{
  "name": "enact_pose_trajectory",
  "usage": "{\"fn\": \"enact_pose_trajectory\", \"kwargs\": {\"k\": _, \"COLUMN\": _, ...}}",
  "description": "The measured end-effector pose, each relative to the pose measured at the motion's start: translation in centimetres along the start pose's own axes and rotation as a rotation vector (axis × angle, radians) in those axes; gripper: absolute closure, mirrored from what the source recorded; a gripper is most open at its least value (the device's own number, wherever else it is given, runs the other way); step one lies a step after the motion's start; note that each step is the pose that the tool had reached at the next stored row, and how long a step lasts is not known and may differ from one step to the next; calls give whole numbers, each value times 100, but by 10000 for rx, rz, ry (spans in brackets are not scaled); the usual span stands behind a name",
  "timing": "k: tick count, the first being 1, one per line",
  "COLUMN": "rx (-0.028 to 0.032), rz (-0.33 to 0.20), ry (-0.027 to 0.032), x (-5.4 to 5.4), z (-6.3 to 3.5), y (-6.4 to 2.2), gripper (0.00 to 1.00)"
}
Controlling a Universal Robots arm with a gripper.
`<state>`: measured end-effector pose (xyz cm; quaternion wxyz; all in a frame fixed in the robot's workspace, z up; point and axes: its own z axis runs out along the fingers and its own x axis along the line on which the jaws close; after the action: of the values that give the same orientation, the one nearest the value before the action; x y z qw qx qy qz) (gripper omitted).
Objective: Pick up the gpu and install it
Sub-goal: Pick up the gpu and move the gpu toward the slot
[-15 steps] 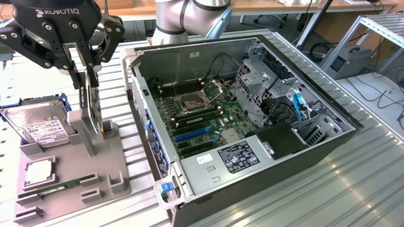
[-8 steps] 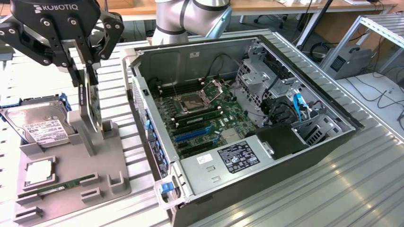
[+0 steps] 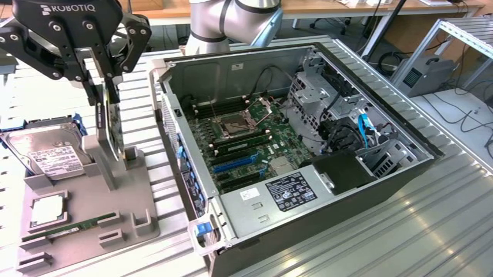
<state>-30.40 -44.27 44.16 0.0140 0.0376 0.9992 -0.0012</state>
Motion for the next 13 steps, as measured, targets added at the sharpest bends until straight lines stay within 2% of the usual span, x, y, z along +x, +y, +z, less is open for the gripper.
{"fn": "enact_pose_trajectory", "kwargs": {"k": 3, "rx": -1, "rz": 0, "ry": 0, "x": -43, "z": 2, "y": 4, "gripper": 73}}
{"fn": "enact_pose_trajectory", "kwargs": {"k": 7, "rx": 0, "rz": 0, "ry": 0, "x": -241, "z": 7, "y": 19, "gripper": 73}}
{"fn": "enact_pose_trajectory", "kwargs": {"k": 9, "rx": 0, "rz": 0, "ry": 0, "x": -446, "z": 13, "y": 34, "gripper": 73}}
{"fn": "enact_pose_trajectory", "kwargs": {"k": 10, "rx": 0, "rz": 0, "ry": 0, "x": -497, "z": 14, "y": 38, "gripper": 73}}
{"fn": "enact_pose_trajectory", "kwargs": {"k": 12, "rx": 0, "rz": 0, "ry": 0, "x": -693, "z": 19, "y": 53, "gripper": 73}}
{"fn": "enact_pose_trajectory", "kwargs": {"k": 13, "rx": 0, "rz": -1, "ry": 0, "x": -720, "z": 20, "y": 55, "gripper": 73}}
